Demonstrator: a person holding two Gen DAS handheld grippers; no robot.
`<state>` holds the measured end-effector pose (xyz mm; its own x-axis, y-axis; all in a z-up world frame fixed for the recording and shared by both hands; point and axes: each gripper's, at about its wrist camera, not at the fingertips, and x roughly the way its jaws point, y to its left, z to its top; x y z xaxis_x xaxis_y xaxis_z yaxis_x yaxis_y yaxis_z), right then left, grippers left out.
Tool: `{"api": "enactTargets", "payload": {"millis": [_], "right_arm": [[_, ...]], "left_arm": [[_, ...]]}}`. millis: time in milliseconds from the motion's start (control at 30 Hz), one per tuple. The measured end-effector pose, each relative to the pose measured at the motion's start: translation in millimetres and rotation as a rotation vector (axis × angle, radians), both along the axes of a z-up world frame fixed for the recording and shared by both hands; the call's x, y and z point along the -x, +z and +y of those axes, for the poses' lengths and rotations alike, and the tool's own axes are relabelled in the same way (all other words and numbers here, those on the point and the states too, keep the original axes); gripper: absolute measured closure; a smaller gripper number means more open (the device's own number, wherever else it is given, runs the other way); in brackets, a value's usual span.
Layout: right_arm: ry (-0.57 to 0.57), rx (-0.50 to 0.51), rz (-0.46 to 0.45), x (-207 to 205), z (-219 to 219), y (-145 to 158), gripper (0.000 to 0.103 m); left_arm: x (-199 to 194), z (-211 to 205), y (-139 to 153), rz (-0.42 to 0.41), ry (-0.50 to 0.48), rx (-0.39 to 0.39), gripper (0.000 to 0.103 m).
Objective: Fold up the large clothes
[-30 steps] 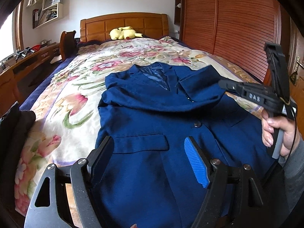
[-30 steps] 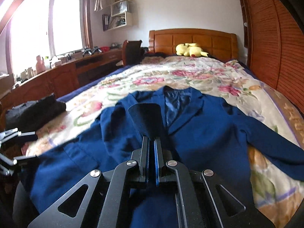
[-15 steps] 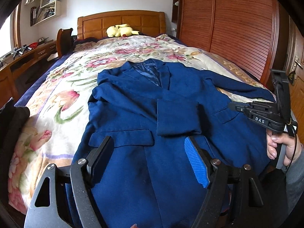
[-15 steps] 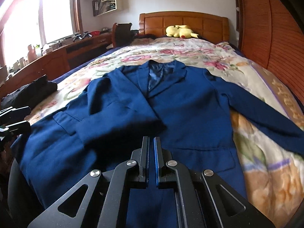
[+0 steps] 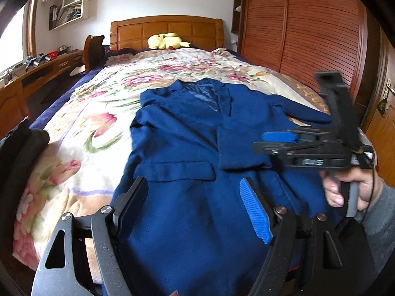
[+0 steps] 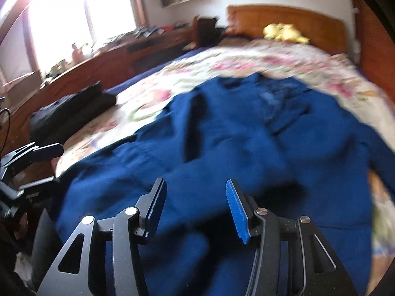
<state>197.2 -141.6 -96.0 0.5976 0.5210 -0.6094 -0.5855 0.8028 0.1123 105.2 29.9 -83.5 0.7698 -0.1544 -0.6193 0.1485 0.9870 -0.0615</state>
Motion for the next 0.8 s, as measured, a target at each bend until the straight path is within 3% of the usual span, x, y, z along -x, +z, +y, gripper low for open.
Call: {"api": "enactTargets", "payload": {"millis": [133, 167, 233, 367, 533, 633, 800], "right_arm": [[0.057, 0.151, 0.076, -25, 45, -20, 0.052], [0.058, 0.206, 0.076, -28, 52, -24, 0.059], [0.043, 0.28, 0.043, -30, 55, -24, 0.092], [-0.01, 0.149, -0.026, -15, 20, 0, 0.096], [-0.201, -0.031, -0.092, 29, -59, 13, 0.096], [-0.286, -0.062, -0.066, 54, -89, 3, 0.096], [-0.357, -0.023, -0.052, 86, -101, -6, 0.096]], "left_arm": [[4, 12, -4, 0.013, 0.009, -0.006, 0.026], [4, 13, -4, 0.014, 0.009, -0.006, 0.026], [6, 17, -5, 0.013, 0.006, -0.007, 0.026], [2, 16, -6, 0.004, -0.008, -0.002, 0.026], [-19, 4, -5, -0.015, -0.053, 0.013, 0.026], [-37, -8, -1, -0.036, -0.088, 0.033, 0.026], [-64, -22, 3, -0.052, -0.133, 0.052, 0.026]]}}
